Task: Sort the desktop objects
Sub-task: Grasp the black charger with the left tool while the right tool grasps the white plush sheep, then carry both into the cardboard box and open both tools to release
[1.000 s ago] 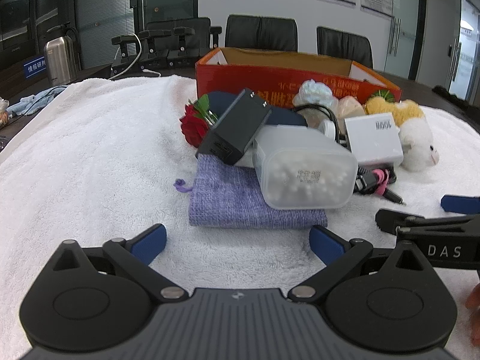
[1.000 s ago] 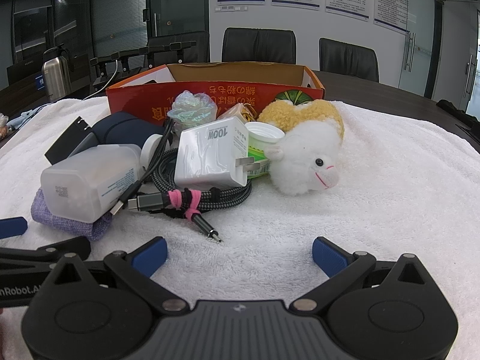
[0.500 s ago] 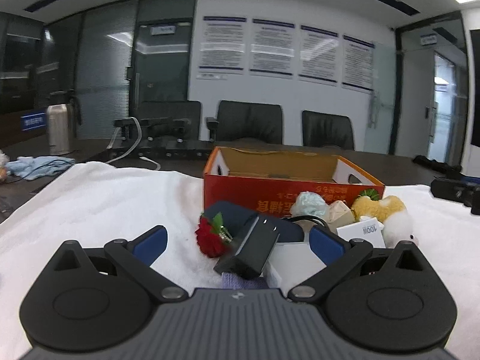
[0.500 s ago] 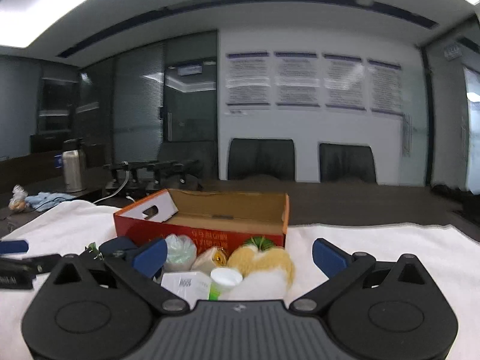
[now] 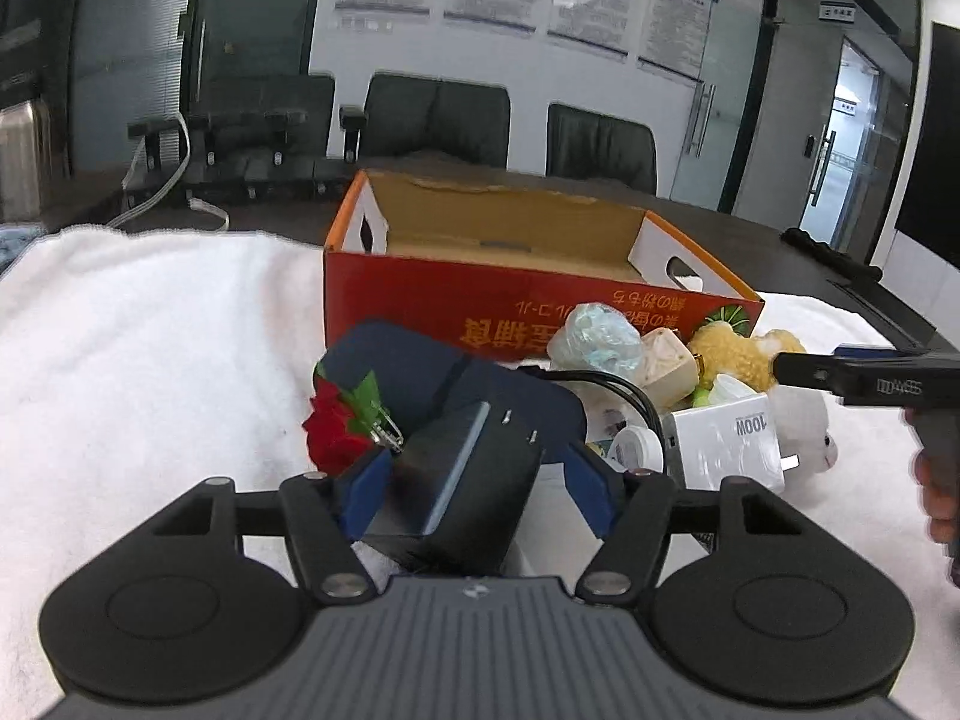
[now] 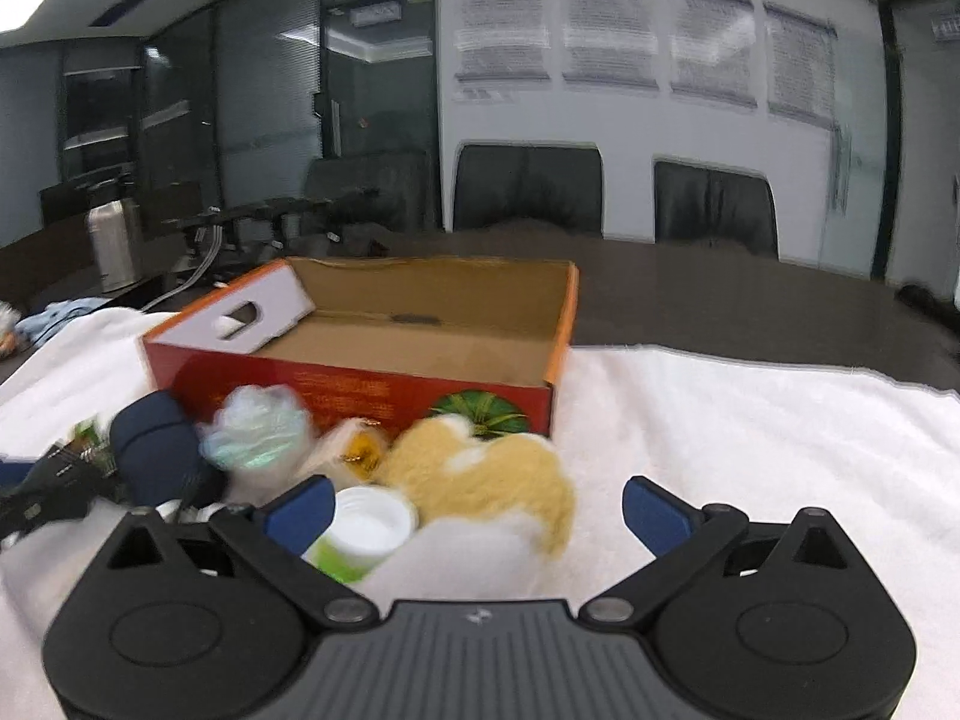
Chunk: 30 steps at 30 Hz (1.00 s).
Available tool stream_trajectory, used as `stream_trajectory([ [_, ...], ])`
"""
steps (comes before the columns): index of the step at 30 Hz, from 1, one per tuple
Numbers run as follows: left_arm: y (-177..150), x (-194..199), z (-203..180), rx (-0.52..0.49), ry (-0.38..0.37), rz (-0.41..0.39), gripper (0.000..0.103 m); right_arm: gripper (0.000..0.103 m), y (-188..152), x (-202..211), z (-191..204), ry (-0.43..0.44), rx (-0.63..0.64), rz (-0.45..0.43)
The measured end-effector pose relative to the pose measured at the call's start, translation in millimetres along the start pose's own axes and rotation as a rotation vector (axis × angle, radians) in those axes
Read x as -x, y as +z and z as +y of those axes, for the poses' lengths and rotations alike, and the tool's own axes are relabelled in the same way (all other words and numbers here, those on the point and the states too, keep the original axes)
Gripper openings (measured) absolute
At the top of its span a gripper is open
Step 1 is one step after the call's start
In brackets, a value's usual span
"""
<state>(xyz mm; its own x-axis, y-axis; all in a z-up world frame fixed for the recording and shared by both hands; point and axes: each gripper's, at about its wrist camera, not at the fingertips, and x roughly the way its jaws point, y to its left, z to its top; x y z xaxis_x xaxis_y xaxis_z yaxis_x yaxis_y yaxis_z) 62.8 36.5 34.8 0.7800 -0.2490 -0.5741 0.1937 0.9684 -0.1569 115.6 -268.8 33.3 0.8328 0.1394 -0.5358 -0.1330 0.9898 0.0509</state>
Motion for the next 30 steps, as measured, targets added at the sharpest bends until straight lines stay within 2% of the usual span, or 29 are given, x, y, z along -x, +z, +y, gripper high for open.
stream_trajectory([
  [2, 4, -1, 7, 0.011, -0.004, 0.020, 0.065, 0.095, 3, -17, -13, 0.000, -0.070, 0.052],
  [3, 6, 0, 9, 0.013, -0.019, 0.021, 0.053, 0.080, 2, -25, -18, 0.015, -0.103, 0.086],
  [4, 7, 0, 13, 0.022, -0.044, 0.023, 0.050, 0.067, 0, -33, -22, 0.033, -0.134, 0.121],
  [5, 8, 0, 15, 0.028, -0.041, 0.023, 0.047, 0.060, -3, -36, -25, 0.075, -0.160, 0.133],
  [7, 6, 3, 12, -0.005, -0.023, 0.010, 0.043, 0.055, -8, -34, -26, 0.088, -0.167, 0.127],
  [9, 5, 10, 3, -0.042, 0.021, -0.010, 0.035, 0.052, -9, -24, -28, 0.100, -0.170, 0.118],
  [11, 7, 21, -2, -0.052, 0.038, -0.022, 0.032, 0.051, -9, -10, -34, 0.133, -0.181, 0.107],
  [13, 10, 34, 0, -0.014, -0.009, -0.045, 0.032, 0.051, -6, 10, -42, 0.147, -0.195, 0.084],
  [16, 19, 52, -1, 0.009, -0.011, -0.099, 0.032, 0.051, 3, 41, -49, 0.152, -0.192, 0.019],
  [21, 62, 62, -3, 0.046, -0.054, -0.153, 0.032, 0.051, 43, 67, -52, 0.175, -0.159, -0.101],
  [24, 107, 43, -10, 0.029, -0.049, -0.168, 0.031, 0.051, 81, 47, -45, 0.177, -0.123, -0.115],
  [27, 154, -2, -19, 0.017, -0.026, -0.146, 0.031, 0.052, 122, -6, -32, 0.203, -0.107, -0.047],
  [30, 190, -69, -24, 0.003, 0.032, -0.072, 0.031, 0.052, 152, -70, -18, 0.135, -0.048, 0.043],
])
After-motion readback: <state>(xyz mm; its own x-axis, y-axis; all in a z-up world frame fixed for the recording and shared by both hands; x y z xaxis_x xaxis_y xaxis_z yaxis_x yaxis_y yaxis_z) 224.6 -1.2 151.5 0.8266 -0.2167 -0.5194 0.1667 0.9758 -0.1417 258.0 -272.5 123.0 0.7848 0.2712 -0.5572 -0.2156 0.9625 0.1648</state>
